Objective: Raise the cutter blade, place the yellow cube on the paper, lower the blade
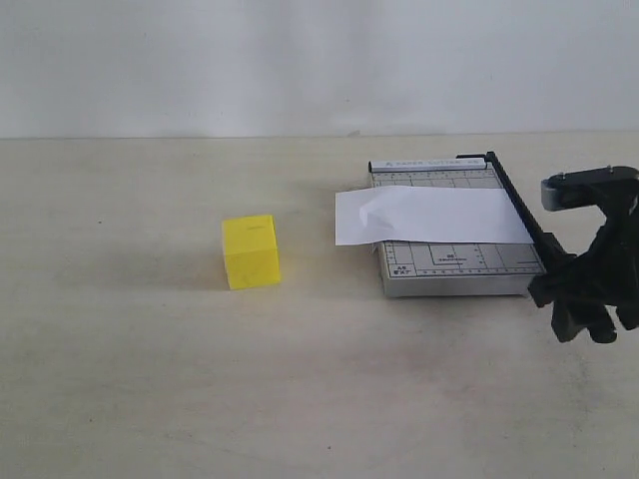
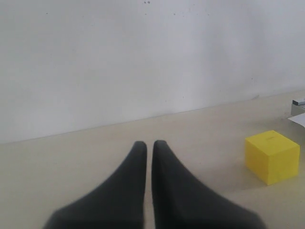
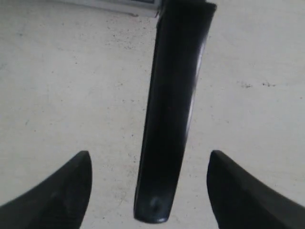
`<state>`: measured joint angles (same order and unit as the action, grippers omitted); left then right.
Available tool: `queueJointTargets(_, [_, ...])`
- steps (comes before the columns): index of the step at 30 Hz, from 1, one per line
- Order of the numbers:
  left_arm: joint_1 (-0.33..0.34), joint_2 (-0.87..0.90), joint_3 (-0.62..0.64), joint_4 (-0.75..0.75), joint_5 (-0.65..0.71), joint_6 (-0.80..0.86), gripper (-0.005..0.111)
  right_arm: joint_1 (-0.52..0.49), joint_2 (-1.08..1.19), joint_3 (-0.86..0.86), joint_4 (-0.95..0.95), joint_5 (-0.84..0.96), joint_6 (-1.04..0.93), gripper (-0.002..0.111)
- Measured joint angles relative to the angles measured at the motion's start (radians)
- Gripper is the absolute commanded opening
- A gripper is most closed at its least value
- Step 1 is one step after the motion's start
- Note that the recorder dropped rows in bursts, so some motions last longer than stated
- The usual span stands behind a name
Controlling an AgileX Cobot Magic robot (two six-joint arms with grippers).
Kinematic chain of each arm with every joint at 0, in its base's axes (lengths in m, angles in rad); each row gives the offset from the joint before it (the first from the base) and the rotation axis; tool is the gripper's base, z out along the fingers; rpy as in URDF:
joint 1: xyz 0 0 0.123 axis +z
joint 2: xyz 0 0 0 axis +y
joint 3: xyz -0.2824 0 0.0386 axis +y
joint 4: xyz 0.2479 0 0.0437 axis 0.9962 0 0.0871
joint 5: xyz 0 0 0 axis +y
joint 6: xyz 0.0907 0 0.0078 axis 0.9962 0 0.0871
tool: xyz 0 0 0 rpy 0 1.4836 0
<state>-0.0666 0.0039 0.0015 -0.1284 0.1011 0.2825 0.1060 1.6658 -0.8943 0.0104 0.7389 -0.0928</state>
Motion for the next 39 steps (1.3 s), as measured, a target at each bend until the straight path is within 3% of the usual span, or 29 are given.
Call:
queueJointTargets(7, [0.0, 0.0, 0.0, 0.0, 0.0, 0.0, 0.005, 0.0, 0.038, 0.0, 0.0, -0.061, -0.002, 0.064])
queueJointTargets(9, [0.0, 0.0, 0.0, 0.0, 0.0, 0.0, 0.005, 0.0, 0.038, 0.0, 0.0, -0.073, -0.003, 0.059])
queueJointTargets(18, [0.0, 0.0, 0.0, 0.0, 0.0, 0.0, 0.005, -0.005, 0.043, 0.0, 0.002, -0.1, 0.008, -0.001])
queueJointTargets(32, [0.0, 0.0, 0.0, 0.0, 0.0, 0.0, 0.005, -0.005, 0.034, 0.0, 0.004, -0.106, 0.026, 0.0])
queueJointTargets(39, [0.0, 0.0, 0.0, 0.0, 0.0, 0.0, 0.005, -0.005, -0.093, -0.003, 0.012, -0.088, 0.016, 0.0])
